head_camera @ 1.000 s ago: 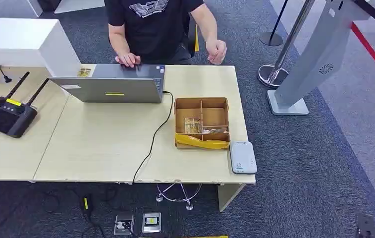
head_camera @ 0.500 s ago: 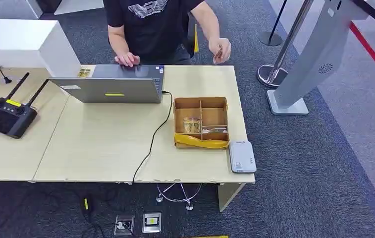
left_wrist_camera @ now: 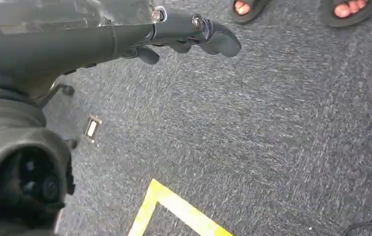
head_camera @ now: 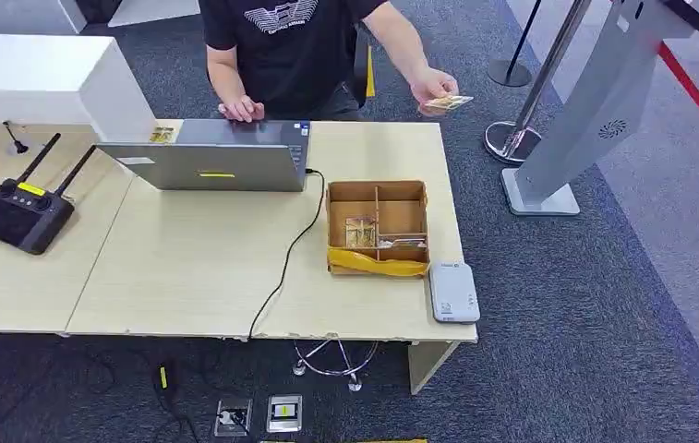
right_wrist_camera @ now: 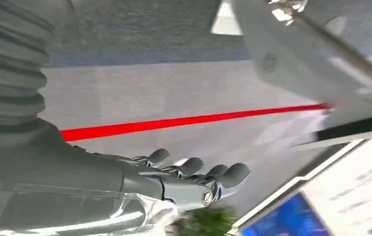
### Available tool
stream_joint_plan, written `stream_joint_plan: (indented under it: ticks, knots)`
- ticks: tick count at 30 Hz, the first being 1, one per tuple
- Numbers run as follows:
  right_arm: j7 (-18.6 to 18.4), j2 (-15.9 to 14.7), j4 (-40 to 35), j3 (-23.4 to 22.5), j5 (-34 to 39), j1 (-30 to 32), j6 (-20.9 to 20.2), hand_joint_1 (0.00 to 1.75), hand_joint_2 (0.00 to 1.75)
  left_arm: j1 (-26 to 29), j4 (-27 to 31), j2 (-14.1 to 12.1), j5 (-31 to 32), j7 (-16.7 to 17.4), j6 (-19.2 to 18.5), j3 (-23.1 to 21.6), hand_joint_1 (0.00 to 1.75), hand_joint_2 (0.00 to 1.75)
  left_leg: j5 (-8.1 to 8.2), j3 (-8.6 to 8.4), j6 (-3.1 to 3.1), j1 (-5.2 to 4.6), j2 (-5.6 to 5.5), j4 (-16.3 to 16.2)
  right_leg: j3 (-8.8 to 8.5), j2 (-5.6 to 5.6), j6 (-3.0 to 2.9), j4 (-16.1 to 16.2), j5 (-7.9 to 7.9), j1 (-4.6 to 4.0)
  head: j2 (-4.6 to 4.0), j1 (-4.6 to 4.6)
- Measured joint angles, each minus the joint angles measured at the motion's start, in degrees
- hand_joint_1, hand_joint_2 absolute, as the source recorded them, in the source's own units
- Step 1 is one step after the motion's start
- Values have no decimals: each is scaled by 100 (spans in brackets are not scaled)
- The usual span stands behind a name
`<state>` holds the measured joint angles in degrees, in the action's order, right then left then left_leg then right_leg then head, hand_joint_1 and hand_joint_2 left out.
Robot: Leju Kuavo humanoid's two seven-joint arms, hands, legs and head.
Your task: Pass the card to the sensor for recognition and then transmit it.
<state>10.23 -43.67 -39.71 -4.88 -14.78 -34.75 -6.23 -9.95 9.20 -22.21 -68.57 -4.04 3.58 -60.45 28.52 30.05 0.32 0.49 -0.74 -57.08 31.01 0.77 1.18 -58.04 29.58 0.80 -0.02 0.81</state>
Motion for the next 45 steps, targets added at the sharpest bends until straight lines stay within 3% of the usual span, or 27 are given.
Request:
stream_joint_plan:
  ticks: [6,11,15,24,31,38,45]
  knots:
    - [-228,309,-1145,696,-107,-99,-26,0,175,-1,0,-61,59,-15,-79,-199,0,0,-4,4,-5,0,-10,0,0,12,0,0,0,0,0,0]
    - [-359,685,-1706,1450,-407,-142,394,0,175,-6,0,-79,70,-63,-120,-328,0,0,-5,2,-6,2,-9,0,0,9,0,-1,0,-2,0,0]
    - [-136,1061,-1763,1891,-643,-152,748,0,175,-4,2,-76,30,-76,-96,-398,0,0,-6,4,-8,4,-11,1,0,12,-1,-1,0,-5,0,2]
    - [384,2030,-1173,2721,-881,-641,1221,0,175,-1,7,-72,-131,-70,41,-511,0,0,-9,6,-13,8,-7,1,9,5,-2,-4,-1,-8,0,0]
    - [712,2667,-324,2966,-868,-1121,1344,0,175,8,7,-59,-258,-7,90,-540,0,0,-10,8,-15,8,-5,0,12,-2,-3,-4,-1,-8,0,2]
    - [824,2969,181,3089,-874,-1423,1427,0,175,15,7,-57,-334,48,136,-540,0,0,-10,8,-15,8,-6,0,13,-1,-3,-3,-1,-8,0,2]
    - [863,3082,445,3159,-896,-1554,1593,0,175,26,7,-57,-358,48,136,-540,0,0,-10,7,-15,8,-5,-1,13,-2,-3,-3,-2,-8,0,2]
